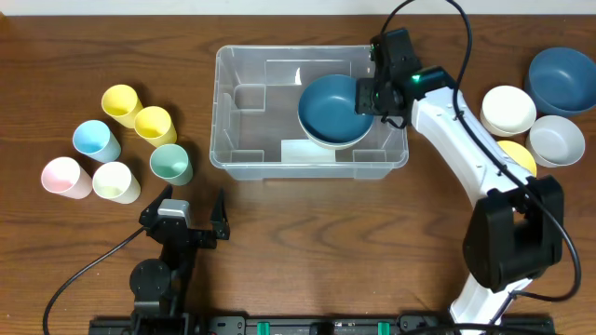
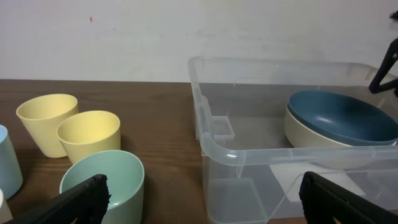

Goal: Pack container
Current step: 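Release the teal bowl onto the cream bowl and withdraw right gripper, then grasp the second dark teal bowl at the back right with the right gripper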

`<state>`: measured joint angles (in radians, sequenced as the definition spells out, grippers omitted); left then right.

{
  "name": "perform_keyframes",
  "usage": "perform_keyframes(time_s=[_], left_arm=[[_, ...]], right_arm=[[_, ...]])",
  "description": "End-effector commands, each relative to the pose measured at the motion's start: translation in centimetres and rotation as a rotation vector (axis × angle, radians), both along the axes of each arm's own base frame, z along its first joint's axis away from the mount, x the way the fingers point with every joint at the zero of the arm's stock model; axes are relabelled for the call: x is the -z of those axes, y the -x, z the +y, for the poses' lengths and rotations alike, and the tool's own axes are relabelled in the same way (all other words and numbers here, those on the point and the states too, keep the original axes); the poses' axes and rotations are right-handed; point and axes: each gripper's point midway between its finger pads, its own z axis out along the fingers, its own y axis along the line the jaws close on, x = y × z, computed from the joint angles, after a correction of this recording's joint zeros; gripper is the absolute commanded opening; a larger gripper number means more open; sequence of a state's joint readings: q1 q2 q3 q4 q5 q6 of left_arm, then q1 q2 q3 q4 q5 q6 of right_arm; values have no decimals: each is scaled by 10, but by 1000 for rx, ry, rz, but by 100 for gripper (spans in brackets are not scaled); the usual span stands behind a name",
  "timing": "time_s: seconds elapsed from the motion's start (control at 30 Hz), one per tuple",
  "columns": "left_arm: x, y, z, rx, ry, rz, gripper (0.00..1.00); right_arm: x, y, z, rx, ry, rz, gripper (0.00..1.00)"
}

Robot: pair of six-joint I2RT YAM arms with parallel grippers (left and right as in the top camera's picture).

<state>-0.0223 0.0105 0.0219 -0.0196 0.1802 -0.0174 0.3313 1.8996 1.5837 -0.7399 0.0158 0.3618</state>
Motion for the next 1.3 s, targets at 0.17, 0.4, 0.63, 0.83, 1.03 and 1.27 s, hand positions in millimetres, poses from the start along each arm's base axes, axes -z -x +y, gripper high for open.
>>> perform_keyframes(time_s=[0.17,0.4,0.63,0.83,1.03,1.27], left_arm=[[15,1,-1,12,-16,42,98],[15,1,-1,12,-16,42,98],[15,1,-1,12,-16,42,98],[15,1,-1,12,-16,42,98],[15,1,-1,12,-16,42,98],[15,1,-1,12,-16,42,98]], right_arm=[[-131,-17,-77,195,-3,-276,65],[-110,-21,-201,521,1,-217,75],[-79,-13,-300,769,-2,-167,75],[-48,-3,-362,937,-10,-131,75],[-10,24,-421,1157,-29,-65,75],[39,37,-466,1196,-64,-9,70]])
